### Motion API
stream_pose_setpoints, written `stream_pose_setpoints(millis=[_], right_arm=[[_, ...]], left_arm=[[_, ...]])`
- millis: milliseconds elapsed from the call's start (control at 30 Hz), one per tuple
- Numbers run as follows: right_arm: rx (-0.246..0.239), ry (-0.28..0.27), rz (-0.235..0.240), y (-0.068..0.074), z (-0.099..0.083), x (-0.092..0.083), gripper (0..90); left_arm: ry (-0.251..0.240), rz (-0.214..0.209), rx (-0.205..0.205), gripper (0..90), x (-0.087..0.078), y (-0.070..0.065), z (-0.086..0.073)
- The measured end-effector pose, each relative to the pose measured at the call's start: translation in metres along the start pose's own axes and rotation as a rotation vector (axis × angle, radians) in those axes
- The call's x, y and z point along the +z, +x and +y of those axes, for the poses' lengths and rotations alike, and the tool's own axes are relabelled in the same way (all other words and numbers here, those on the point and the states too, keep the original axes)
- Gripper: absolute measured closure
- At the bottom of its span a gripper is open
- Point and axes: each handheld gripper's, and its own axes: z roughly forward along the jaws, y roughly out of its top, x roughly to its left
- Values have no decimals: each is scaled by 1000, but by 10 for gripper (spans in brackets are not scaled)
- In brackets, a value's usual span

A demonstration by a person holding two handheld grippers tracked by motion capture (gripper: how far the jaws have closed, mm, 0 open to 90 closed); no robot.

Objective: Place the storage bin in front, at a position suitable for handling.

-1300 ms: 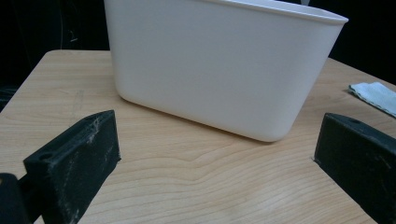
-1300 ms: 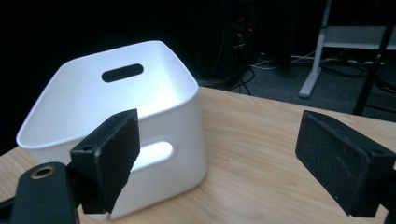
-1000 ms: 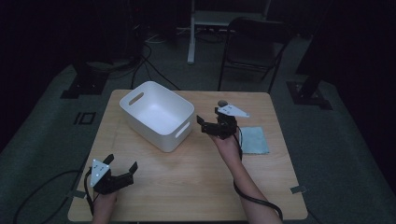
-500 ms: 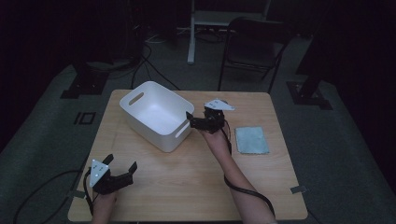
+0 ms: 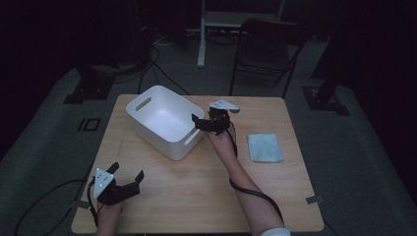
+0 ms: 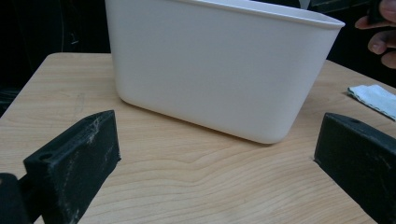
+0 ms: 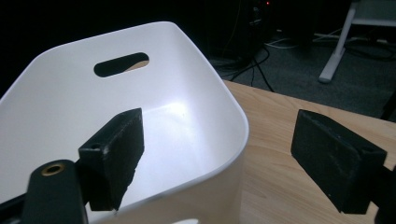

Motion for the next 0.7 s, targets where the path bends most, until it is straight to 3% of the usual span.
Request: stream_pose_setpoints(millis=[167,367,600,633,700], right_arm=[[-5,30,-18,-4,-1,11,224],[1,58,-39,-7,2,19,424],[-6,93,-57,-6,4,25,498],[-11,106,-61,-6,4,29,591],[-20,112,-67,-6,5,30,646]], left_arm=[[0,-1,0,0,0,0,0],[4,0,3,0,1,0,0],[12,-2,11,0,1,-1,0],[9,-4,9,0,1,-1,0],[9,-3,11,0,1,0,0]])
